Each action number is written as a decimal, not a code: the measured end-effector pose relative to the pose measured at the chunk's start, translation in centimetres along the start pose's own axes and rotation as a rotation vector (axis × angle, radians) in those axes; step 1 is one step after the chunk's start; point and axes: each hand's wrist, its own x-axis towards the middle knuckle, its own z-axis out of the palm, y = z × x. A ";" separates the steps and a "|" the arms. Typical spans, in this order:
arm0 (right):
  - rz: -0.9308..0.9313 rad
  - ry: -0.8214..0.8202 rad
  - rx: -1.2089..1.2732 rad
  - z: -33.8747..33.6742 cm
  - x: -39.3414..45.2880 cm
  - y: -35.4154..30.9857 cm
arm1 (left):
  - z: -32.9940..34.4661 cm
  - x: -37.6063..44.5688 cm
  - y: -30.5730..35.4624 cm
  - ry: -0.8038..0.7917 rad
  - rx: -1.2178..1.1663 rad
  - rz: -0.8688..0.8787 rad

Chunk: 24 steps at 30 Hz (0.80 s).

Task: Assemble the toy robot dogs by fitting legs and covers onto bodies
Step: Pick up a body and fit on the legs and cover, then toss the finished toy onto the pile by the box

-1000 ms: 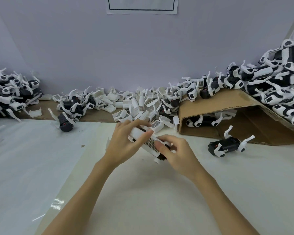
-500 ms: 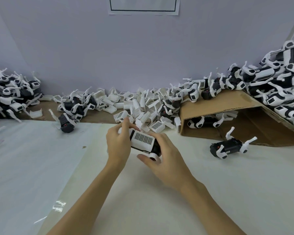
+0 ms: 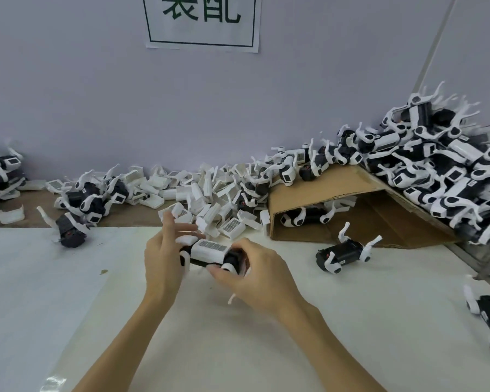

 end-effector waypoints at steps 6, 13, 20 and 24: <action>0.371 0.113 1.251 -10.7 6.8 0.8 | -1.5 1.8 -0.3 0.096 -0.103 0.048; 0.106 0.301 1.400 -21.9 11.5 3.2 | -1.6 2.6 -0.9 0.043 -0.077 -0.020; 0.297 -0.178 1.279 -5.4 5.3 2.5 | -2.5 2.5 -1.5 0.082 0.267 0.115; 0.375 -0.263 1.166 2.0 2.5 2.1 | -3.0 3.1 -2.1 0.164 0.555 0.231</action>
